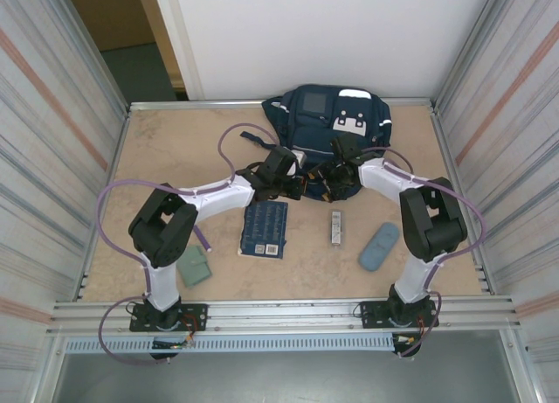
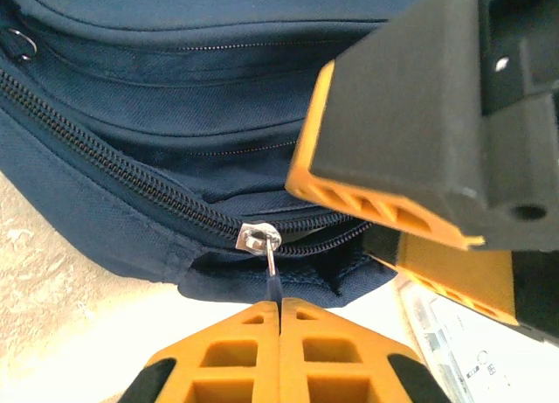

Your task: Pack the student bag

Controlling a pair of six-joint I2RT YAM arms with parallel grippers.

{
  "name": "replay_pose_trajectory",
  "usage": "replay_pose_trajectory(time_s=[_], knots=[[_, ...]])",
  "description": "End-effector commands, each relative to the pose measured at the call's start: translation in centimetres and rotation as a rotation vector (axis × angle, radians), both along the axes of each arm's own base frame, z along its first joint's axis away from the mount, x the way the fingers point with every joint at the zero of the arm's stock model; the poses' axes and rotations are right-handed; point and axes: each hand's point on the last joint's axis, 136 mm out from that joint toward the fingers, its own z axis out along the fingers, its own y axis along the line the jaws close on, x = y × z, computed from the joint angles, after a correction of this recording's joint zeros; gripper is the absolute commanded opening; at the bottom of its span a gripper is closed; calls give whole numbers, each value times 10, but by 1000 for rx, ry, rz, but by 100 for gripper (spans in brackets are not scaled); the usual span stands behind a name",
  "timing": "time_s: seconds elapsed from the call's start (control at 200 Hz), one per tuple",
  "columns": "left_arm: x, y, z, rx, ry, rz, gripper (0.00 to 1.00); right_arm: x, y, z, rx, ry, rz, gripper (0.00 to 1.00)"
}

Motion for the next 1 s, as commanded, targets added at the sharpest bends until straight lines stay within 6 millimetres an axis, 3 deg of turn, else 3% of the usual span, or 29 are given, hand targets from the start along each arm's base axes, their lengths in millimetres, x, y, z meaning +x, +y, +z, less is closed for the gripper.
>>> replay_pose_trajectory(time_s=[0.0, 0.075, 0.135, 0.371, 0.526, 0.641, 0.666, 0.757, 0.877, 0.897, 0.947, 0.992], knots=[[-13, -12, 24, -43, -63, -99, 0, 11, -3, 5, -9, 1, -39, 26], [-12, -7, 20, -7, -64, -96, 0, 10, -5, 7, -19, -10, -27, 7], [-9, -1, 18, 10, -74, -90, 0, 7, -7, 11, -41, -24, -3, 4], [17, 39, 10, 74, -98, -17, 0, 5, -3, 47, -98, -160, 212, 0], [18, 43, 14, 33, -123, -70, 0, 0, 3, 69, -187, -232, 427, 0], [10, 40, 18, 30, -157, -145, 0, -6, -1, 69, -217, -242, 515, 0], [6, 37, 19, 17, -162, -178, 7, -8, 0, 69, -211, -243, 533, 0], [-9, 25, 27, -61, -191, -286, 44, -13, -3, 68, -189, -237, 567, 0], [-22, 18, 41, -136, -240, -363, 60, -16, -4, 75, -161, -252, 600, 0], [-24, 17, 42, -142, -249, -371, 68, -16, -4, 76, -157, -254, 606, 0], [-25, 15, 43, -151, -271, -398, 76, -17, -4, 80, -145, -266, 625, 0], [-24, 14, 40, -140, -279, -412, 77, -18, -5, 82, -143, -273, 642, 0]])
